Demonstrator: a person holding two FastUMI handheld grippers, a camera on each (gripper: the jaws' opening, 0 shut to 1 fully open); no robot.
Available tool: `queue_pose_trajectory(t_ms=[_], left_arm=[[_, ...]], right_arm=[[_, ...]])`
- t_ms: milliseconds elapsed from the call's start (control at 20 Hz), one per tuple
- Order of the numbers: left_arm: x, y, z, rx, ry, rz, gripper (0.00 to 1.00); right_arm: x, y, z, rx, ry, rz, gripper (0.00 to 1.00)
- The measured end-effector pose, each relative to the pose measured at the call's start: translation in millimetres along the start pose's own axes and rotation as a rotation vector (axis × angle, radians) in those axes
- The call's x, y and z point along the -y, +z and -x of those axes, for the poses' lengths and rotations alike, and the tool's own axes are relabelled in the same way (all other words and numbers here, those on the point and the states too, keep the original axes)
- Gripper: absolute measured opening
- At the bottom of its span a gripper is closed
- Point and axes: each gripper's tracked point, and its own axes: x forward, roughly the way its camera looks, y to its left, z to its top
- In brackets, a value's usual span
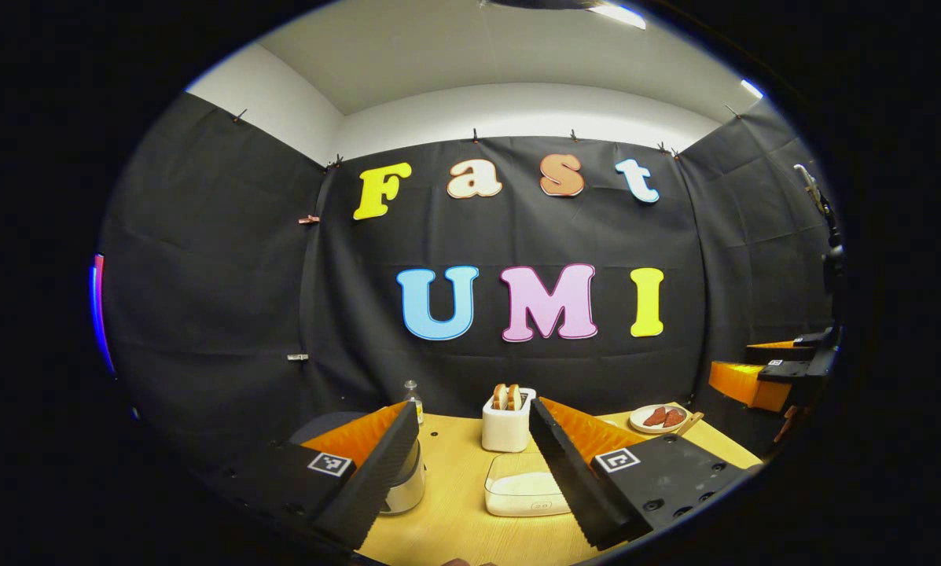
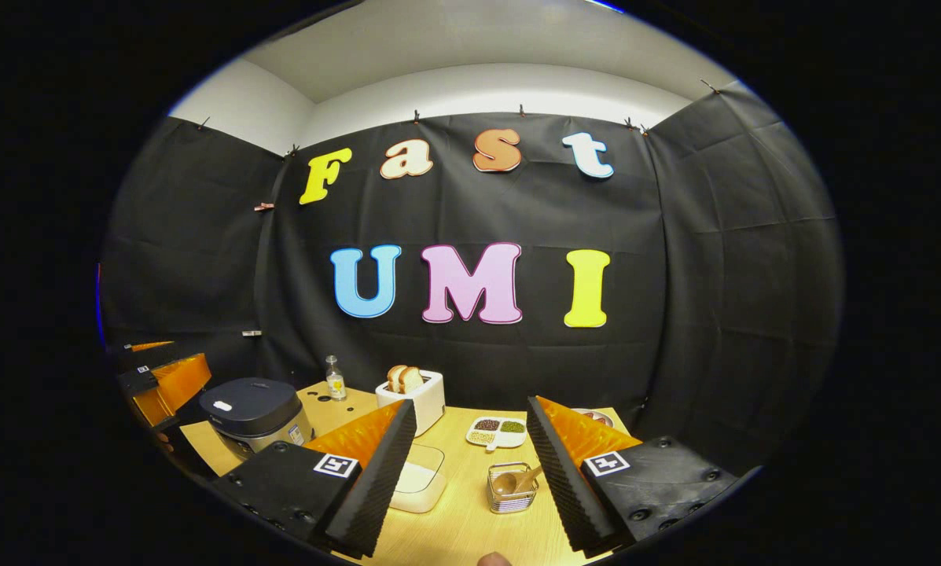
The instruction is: Close the left gripper, press the button to open the rice cooker; take a wooden spoon from the chopstick holder with the right hand, scoop a spoonful of rice and pour it into the rice cooker, then put the wooden spoon back into the chopstick holder.
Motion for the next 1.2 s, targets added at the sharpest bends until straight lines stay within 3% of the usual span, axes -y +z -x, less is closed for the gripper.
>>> queue_pose_trajectory(t_ms=[700,900,950,1200], left_arm=[[-25,-8,-8,-0.033,0.109,-0.086,0.93],[-48,-15,-21,-0.052,0.128,-0.112,0.71],[-56,-20,-27,-0.062,0.124,-0.093,0.59],[-116,-57,-60,-0.149,0.154,-0.033,0.26]], right_arm=[[-11,-4,-20,-0.002,0.101,-0.015,0.89],[-18,-7,-32,-0.020,0.106,-0.048,0.89],[-19,-7,-35,-0.021,0.091,-0.050,0.89],[-25,-1,-43,-0.002,0.000,-0.018,0.89]])
